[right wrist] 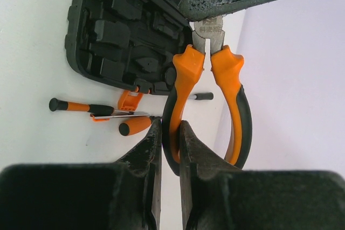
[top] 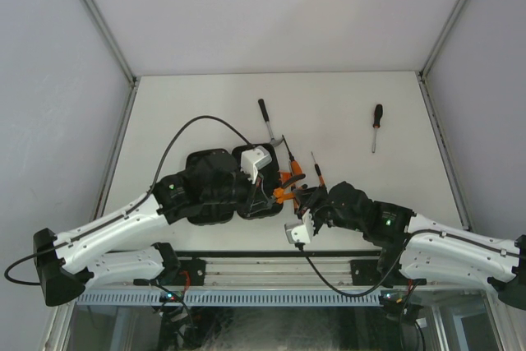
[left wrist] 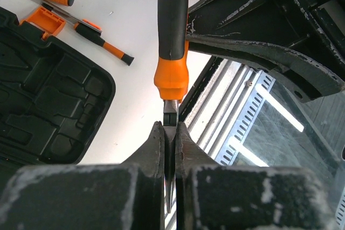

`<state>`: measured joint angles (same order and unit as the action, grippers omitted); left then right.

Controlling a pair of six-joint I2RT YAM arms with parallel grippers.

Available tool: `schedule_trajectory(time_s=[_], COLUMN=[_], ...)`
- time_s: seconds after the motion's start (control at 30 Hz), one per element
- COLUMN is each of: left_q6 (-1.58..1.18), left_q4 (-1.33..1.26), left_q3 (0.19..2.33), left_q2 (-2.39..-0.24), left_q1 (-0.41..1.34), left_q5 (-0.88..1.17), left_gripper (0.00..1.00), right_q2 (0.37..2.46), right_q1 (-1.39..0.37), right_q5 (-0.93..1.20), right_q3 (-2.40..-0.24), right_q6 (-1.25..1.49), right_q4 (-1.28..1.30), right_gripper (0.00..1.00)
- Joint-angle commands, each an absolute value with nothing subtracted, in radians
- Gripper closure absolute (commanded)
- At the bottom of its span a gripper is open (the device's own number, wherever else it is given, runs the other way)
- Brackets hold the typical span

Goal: Sort the tools into containers
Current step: Pick up the pliers at the center of the board.

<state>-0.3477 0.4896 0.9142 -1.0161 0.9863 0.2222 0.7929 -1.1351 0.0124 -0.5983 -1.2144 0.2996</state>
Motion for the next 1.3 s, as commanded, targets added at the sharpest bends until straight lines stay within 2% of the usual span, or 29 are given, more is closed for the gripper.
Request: schedule_trajectory(time_s=[0.0,0.33,0.53,0.77,0.93,1.1,1.27], left_q6=[-0.318,-0.313,-0.313,-0.331,-0.356,-0.38,-0.412], left_q4=[0.463,0.464,0.44,0.414,0.382,0.334,0.283], left_q3=[0.891,0.879,0.85,0.812,0.781,0.749,0.718], left_q2=[-1.007,-0.97,-0.914,-0.83,-0.778,-0.72,-0.677], left_q1=[0.99,0.991,0.991,0.991,0.989,0.989,0.989], left_q5=[0.214,0.128,0.054,-0.055,-0.105,-0.161,-0.203], left_gripper=[1.0,1.0,1.0,1.0,1.0,1.0,1.0], right_q2=[0.768,0.716,0.648,0.597,0.595,0.62,0.67], right_q1=[-1.146,-1.147,-1.147,-1.147,-1.146,-1.145,-1.135], right_q5=[0.025,0.064,0.09,0.035,-0.043,-0.121,-0.309], right_q3=[-0.651,-0.636,-0.583,-0.528,-0.507,-0.509,-0.551], right_q6=[-1.199,-1.134,-1.009,-0.547,-0.214,0.06,0.519], right_q4=[0.226,0.254,0.18,-0.039,-0.17,-0.224,-0.18], right_gripper=[0.9,0.64,0.62,0.63,0.59,0.59,0.6])
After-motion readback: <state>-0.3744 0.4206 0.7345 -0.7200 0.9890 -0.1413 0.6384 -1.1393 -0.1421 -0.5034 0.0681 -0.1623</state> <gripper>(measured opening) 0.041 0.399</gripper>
